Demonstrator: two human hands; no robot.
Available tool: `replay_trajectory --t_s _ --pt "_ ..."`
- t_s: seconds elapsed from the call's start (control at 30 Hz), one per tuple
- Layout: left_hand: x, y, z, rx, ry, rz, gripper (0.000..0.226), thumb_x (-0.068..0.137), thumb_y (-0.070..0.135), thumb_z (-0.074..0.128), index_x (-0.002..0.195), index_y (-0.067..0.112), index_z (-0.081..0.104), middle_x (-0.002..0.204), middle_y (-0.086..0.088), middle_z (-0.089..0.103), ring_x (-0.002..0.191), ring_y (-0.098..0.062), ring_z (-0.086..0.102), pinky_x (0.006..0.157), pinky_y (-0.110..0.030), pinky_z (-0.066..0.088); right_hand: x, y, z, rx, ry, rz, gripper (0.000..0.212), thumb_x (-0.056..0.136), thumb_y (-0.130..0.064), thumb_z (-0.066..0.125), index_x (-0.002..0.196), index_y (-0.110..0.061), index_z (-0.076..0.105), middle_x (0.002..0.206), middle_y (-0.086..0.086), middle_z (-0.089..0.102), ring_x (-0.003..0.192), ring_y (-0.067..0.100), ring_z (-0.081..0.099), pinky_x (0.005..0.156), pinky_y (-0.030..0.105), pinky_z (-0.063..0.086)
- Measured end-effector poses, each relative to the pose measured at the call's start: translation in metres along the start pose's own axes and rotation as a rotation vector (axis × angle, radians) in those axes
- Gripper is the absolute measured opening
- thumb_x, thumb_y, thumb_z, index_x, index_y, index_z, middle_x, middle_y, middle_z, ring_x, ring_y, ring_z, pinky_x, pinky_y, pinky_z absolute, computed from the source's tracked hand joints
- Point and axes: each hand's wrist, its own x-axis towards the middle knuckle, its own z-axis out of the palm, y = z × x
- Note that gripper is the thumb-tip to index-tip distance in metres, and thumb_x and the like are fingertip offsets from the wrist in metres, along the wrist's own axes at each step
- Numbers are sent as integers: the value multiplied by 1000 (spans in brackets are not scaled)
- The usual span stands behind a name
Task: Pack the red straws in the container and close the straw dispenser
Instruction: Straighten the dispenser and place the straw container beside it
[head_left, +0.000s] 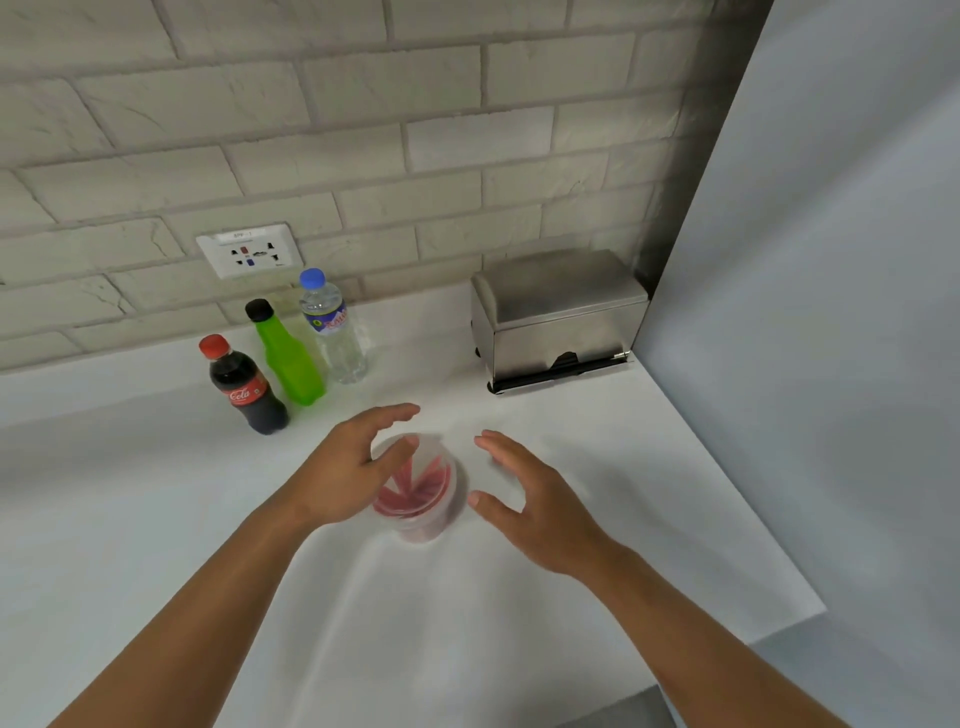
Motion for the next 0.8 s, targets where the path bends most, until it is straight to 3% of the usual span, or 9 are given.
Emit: replay_trajectory --t_s 0.13,0.3,0.4,0.53,0.63,0.73,0.8 --pt "-18 -20 -7 -9 -38 33 54 95 46 66 147 41 50 147 20 53 132 -5 51 112 -33 43 -4 -10 22 -23 -3 25 69 95 -49 67 156 -39 37 164 -22 36 146 3 43 121 30 38" --pt "-31 -32 -8 -43 -126 73 98 70 87 64 153 40 40 148 22 46 133 3 48 106 -25 44 -6 -20 49 -9 21 81 73 88 -57 69 149 -49 30 146 -42 37 137 1 48 103 9 36" --pt "-34 -36 -4 -55 -147 92 107 68 83 69 157 38 30 152 23 39 135 6 43 103 -22 45 -7 -19 62 1 58 107 76 88 -55 71 150 -48 28 145 -34 43 133 -1 50 101 14 40" --pt "-35 -41 -2 -119 -165 50 120 64 80 74 161 34 21 155 23 34 136 2 42 104 -25 48 -7 -21 69 -9 83 131 69 88 -52 73 139 -60 27 133 -49 41 124 -19 46 90 7 41" --pt "-33 -42 -1 -192 -212 42 114 65 75 79 158 35 26 149 25 45 133 0 50 101 -28 55 -2 -17 67 -11 80 121 69 89 -50 73 143 -54 29 135 -40 47 125 -13 50 94 12 44" --pt "-27 -41 2 -261 -209 30 94 71 56 85 150 40 35 140 22 55 130 -5 56 97 -28 58 6 -11 63 -11 65 106 65 92 -42 73 147 -38 37 141 -20 55 128 5 55 103 32 52" --pt "-22 -38 3 -287 -199 34 80 77 42 87 144 43 44 134 17 61 126 -10 61 95 -29 59 11 -10 59 -21 69 85 59 94 -39 73 143 -36 42 137 -16 59 126 8 58 104 37 54"
